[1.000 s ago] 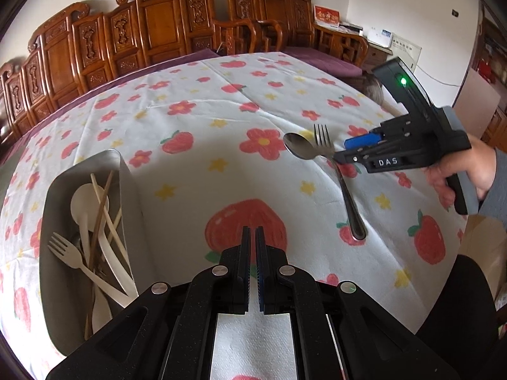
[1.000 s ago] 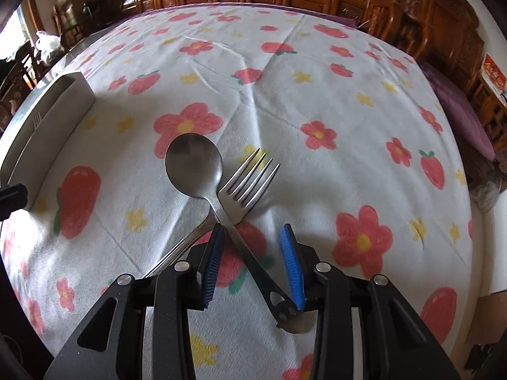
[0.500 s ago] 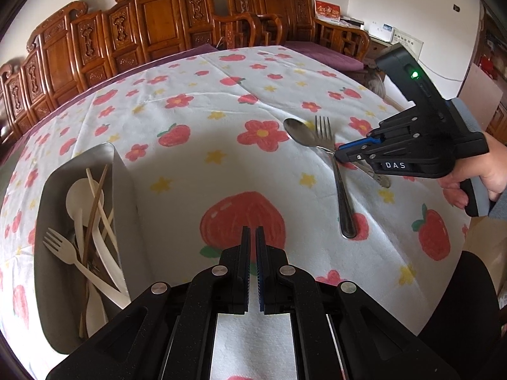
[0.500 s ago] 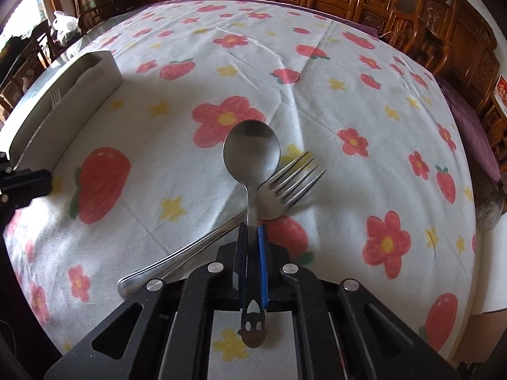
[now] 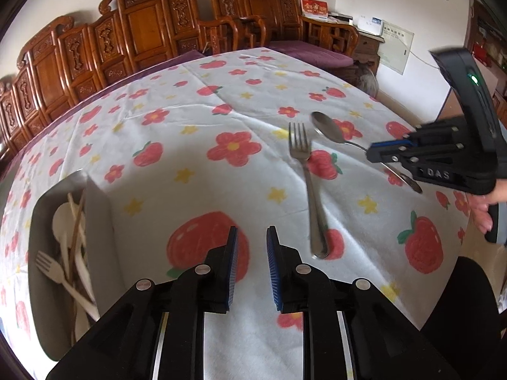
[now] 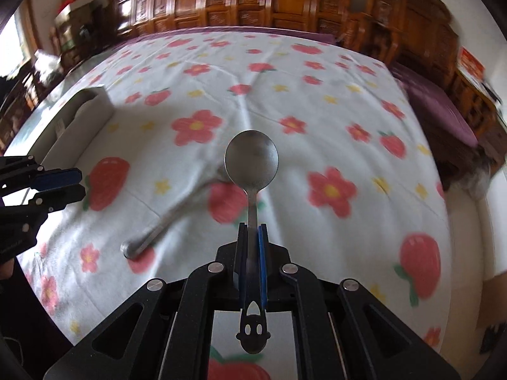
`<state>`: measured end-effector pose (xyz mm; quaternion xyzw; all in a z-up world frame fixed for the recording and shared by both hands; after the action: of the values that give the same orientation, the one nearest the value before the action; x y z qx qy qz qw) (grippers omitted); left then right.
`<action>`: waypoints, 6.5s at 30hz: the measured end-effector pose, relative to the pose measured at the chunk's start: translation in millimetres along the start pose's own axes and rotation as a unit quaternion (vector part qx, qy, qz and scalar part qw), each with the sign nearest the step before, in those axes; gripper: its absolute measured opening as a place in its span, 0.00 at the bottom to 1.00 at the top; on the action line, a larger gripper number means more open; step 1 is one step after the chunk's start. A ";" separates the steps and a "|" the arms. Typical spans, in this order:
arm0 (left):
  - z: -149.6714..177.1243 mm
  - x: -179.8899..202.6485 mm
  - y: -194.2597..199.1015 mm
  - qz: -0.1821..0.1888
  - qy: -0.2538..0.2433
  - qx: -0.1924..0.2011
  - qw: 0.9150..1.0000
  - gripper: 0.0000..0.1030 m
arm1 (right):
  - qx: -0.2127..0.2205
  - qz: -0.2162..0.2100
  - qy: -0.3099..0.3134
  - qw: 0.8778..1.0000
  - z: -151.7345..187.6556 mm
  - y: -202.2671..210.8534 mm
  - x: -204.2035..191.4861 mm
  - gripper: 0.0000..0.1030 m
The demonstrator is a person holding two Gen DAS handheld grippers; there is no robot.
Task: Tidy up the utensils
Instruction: 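Lift the metal spoon with the right tool while the left tool grasps the metal fork handle, then lift the metal fork with the left tool while the right tool carries the spoon, then lower the metal fork into the tray and open the left tool, then lower the metal spoon into the tray and open the right tool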
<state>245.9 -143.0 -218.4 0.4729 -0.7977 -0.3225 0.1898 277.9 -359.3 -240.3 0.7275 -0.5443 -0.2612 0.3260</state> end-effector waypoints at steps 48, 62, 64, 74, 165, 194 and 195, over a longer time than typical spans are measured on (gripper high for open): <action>-42.9 53.6 -108.5 0.028 -0.011 -0.064 0.997 0.06 | -0.012 0.023 -0.046 0.999 37.8 -6.4 37.4 0.08; -58.6 46.5 -65.1 0.014 0.000 -0.032 0.999 0.06 | -0.001 0.014 -0.062 0.998 29.9 2.3 36.8 0.08; -62.5 46.3 -56.9 0.011 -0.002 -0.027 1.000 0.06 | 0.010 0.009 -0.063 0.998 24.5 10.0 34.5 0.08; -81.3 41.0 -9.3 -0.007 -0.007 0.004 1.000 0.06 | 0.044 -0.001 -0.039 0.998 1.9 39.2 10.3 0.00; 19.4 -215.5 47.8 -0.131 0.147 -0.025 0.980 0.07 | 0.035 -0.083 0.067 0.994 -69.8 10.6 -168.6 0.07; 32.9 -270.7 151.0 -0.160 0.160 0.037 0.973 0.07 | 0.007 -0.182 0.027 0.983 -122.5 -54.2 -339.0 0.07; 33.7 -272.4 152.1 -0.161 0.161 0.037 0.973 0.07 | 0.005 -0.180 0.021 0.983 -122.0 -57.6 -341.3 0.07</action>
<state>260.3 159.6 -136.5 0.6477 -0.6812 -0.2390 0.2436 310.8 3.5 -195.9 0.8205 -0.3987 -0.2978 0.2813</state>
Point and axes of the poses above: each gripper's, at about its wrist camera, not at the fingertips, and y roughly against the way its jaws point, x to its right, z to its underside, the point moved 1 cm from there along -y, roughly the way its jaws point, and after that the axes turned 9 degrees about x, right-handed, at the moved point
